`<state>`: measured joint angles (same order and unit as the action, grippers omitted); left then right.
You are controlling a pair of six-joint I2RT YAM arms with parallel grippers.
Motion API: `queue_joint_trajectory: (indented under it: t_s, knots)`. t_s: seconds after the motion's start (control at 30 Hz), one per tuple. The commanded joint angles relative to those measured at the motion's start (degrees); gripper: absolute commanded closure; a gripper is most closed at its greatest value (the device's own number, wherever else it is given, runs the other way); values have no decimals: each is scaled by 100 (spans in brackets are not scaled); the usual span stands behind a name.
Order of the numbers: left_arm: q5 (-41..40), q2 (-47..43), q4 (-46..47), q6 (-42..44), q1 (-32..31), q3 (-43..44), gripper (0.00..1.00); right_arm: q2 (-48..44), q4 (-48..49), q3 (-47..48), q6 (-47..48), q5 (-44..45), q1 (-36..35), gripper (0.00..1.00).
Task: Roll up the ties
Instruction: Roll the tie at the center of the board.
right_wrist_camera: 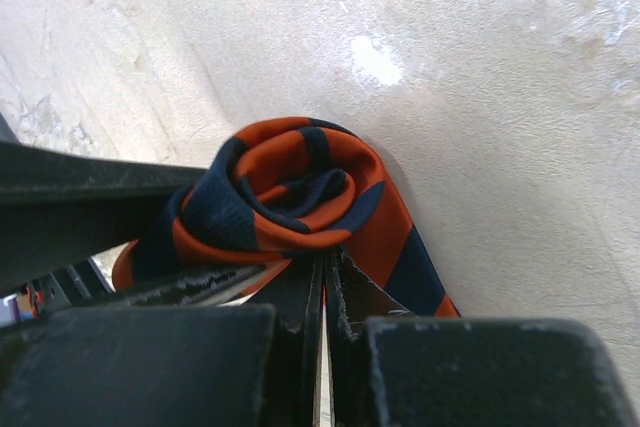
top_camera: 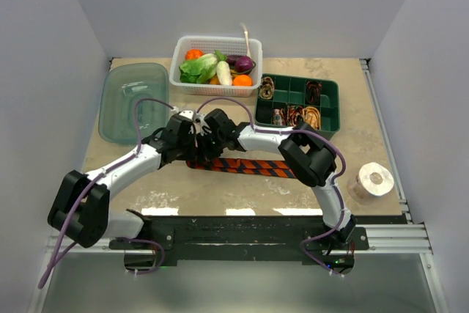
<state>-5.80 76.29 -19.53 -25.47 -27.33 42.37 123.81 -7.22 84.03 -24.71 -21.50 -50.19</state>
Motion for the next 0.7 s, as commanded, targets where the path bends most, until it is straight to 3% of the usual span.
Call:
queue_joint_trajectory:
  t_s: [0.0,0.67]
  knots:
    - [-104,-9,-130,-142,-263,280,99,-23,380,-36,-113,-171,-43,100]
    - [-1221,483,-771,-396,-879,667,100,-832,380,-616,-26,-531,291,100]
